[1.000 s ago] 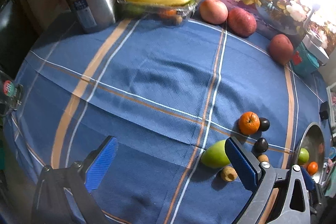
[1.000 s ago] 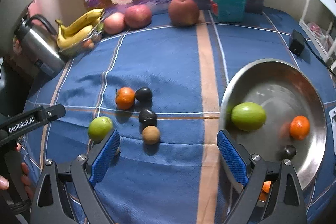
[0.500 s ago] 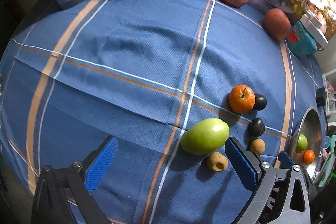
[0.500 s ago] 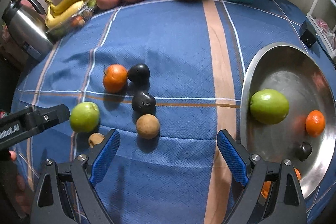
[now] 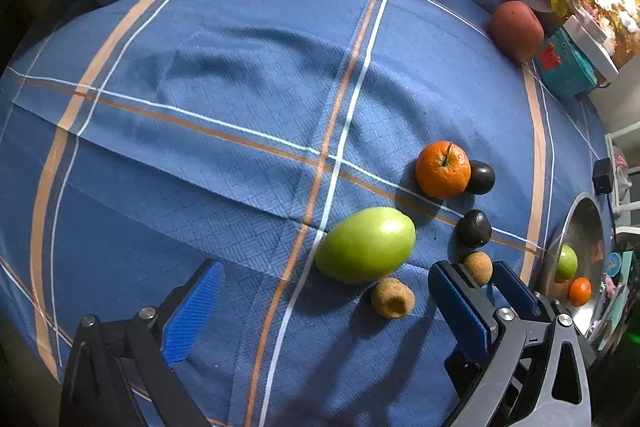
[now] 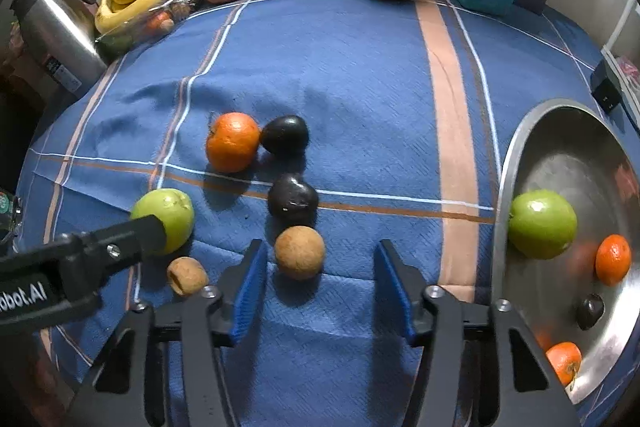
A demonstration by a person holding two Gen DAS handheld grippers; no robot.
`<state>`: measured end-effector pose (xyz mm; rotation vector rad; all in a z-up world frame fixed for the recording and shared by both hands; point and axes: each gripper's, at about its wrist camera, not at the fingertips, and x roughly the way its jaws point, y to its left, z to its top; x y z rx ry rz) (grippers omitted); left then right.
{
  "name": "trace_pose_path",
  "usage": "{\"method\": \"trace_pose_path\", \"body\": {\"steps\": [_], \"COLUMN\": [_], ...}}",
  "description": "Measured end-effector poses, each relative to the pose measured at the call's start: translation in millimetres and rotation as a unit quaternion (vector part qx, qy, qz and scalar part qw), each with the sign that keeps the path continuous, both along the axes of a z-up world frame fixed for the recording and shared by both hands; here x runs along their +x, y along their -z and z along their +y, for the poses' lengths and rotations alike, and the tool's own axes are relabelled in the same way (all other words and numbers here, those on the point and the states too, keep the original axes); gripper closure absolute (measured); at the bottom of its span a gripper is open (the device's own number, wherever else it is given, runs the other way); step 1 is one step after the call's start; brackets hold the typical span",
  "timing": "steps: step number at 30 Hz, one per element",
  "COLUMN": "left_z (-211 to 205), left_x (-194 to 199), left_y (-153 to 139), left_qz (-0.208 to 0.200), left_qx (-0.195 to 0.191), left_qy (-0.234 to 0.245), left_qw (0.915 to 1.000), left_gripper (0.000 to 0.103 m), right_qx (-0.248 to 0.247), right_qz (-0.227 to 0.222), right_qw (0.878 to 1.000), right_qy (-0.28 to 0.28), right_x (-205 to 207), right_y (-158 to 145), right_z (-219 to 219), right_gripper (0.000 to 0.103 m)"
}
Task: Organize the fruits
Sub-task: 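Grasp a small brown kiwi with the left tool while the right tool grasps a round brown fruit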
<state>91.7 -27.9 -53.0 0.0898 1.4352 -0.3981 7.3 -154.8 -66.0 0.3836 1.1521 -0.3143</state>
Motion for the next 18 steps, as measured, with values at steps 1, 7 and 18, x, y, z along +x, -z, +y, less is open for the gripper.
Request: {"method": "trace_pose_path", "body": {"steps": [1, 7, 18], "left_z": [-0.5, 3.4, -5.8], "left_x": [-0.4, -1.2, -17.5], "left_y": [1.0, 5.6, 13.2], "left_qz": [0.002, 0.015, 0.031], "left_qx": [0.000, -0.008, -0.019], "left_qy": [-0.001, -0.005, 0.007], "left_qw": [1.0000, 0.9998, 0.9993], "left_gripper": [0.000, 0.001, 0.010], "right_qx": [-0.002, -0.007, 0.009], "right_qz": [0.001, 0.002, -0.003], "right_qw": [1.000, 1.000, 1.000], "right_qy": [-0.003, -0.008, -0.011], "right_x": [1.0, 3.2, -3.7], "right_y": [0.2, 2.5, 1.2], "right_z": [1.3, 2.5, 0.3], "right_gripper": [0.051, 0.060, 0.072]}}
